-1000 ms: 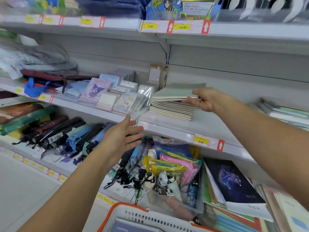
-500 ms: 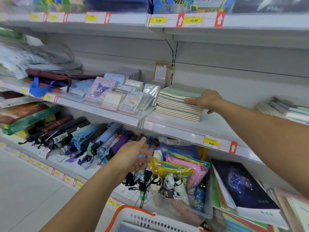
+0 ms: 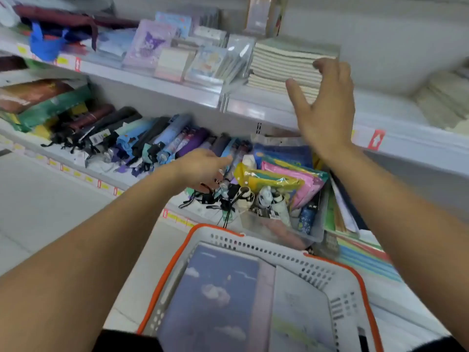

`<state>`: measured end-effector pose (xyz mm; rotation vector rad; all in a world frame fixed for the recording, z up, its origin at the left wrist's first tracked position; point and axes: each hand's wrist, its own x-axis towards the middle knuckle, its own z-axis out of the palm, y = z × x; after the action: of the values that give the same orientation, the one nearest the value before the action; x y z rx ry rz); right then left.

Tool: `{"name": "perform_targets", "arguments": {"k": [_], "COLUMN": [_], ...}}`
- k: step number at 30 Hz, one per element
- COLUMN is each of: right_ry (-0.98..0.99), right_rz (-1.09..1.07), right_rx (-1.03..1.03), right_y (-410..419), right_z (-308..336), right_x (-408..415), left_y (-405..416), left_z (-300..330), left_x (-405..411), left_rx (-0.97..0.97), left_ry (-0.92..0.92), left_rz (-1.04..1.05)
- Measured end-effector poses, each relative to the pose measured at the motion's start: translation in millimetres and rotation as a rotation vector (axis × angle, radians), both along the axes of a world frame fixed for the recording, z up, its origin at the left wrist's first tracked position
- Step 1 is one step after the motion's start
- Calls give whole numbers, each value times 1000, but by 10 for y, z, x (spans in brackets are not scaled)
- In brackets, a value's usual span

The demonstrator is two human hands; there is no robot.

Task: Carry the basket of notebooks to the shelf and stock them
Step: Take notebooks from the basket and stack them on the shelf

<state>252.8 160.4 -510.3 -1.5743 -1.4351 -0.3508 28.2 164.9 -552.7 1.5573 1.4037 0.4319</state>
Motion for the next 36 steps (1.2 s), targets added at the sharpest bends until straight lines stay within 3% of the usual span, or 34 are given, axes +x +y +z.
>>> {"name": "perform_targets", "arguments": {"k": [1,2,5,7,11,16,20,24,30,32,34,36], "right_ry": [60,161,455,567,891,824,966,544,375,535,917,1160], "right_rz": [82,134,131,57,13,-5,96,-55,-147,-127,-62,24], "right_rx": [-61,-273,-1192,-1386,-1283,-1239,-1235,-1151,-981,-937,-953,-1022], "right_y": [-232,-460,-1110,-1439,-1665,-1602,-1577,-1637,-1728,-1682,-1622,-1599], "right_z": [-387,-834,-2096,-2634,-3010,-3153,-3171,-3216,-3090,-3076,-3054,-3045], "right_x": [-179,-328,-571,-603,-789,-826,-772,-798,-900,-861,-832,-837], "left_y": [-3,-7,-82,-104,-112,-120,-134,-122,-143,-141,-135,-136], "left_z": [-62,-120,-304,-434,-501,-441,-464,-469,-477,-483,-484,-478], "left_x": [-32,-60,-139,-193,-237,-167,-164,-165,-127,-127,-139,-147], "left_rx": [17,27,-70,-174,-156,-80,-112,-86,-102,-103,-113,-117], "left_ry": [138,283,645,793,815,693,707,744,737,736,729,724], "left_rz": [-82,-181,-499,-623,-631,-578,-616,-629,-637,-642,-639,-636]}}
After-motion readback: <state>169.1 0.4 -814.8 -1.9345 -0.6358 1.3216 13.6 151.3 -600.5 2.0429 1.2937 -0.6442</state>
